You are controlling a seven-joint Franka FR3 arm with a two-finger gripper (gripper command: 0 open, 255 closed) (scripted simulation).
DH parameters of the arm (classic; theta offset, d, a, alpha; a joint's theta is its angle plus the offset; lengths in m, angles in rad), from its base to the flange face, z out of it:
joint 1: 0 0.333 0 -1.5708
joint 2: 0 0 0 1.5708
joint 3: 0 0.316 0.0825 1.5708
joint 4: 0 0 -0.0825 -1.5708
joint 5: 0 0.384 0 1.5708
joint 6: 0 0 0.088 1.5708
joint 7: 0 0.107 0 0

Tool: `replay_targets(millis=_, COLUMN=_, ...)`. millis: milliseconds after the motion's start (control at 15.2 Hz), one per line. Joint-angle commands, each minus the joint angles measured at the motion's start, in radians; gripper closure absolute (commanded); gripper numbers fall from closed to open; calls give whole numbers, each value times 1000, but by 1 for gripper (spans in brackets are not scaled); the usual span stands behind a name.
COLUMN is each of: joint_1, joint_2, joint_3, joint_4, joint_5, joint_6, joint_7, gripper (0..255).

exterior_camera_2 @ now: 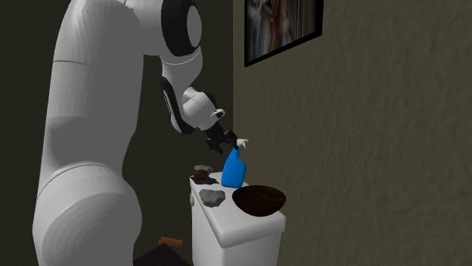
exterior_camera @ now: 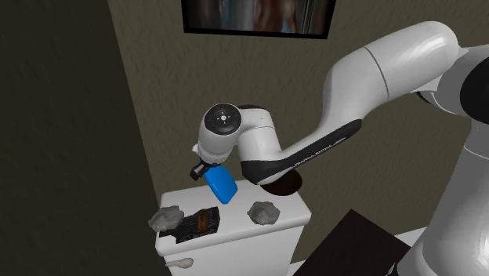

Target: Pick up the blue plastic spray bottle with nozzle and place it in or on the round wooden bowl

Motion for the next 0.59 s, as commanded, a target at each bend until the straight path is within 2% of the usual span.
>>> replay_targets(millis=0, joint_1=9, joint_2=33, joint_3=-9, joint_4=16, joint_5=-42, joint_6=0, joint_7=26, gripper=0)
replay_targets(millis=264, joint_1=15, joint_2=85, joint_3=-30, joint_4=38, joint_5=-95, joint_6=10, joint_7=52, gripper=0)
replay_targets(millis=528, joint_1=16, joint_2=93, joint_3=-33, joint_4=42, joint_5=-102, joint_6=12, joint_7=56, gripper=0)
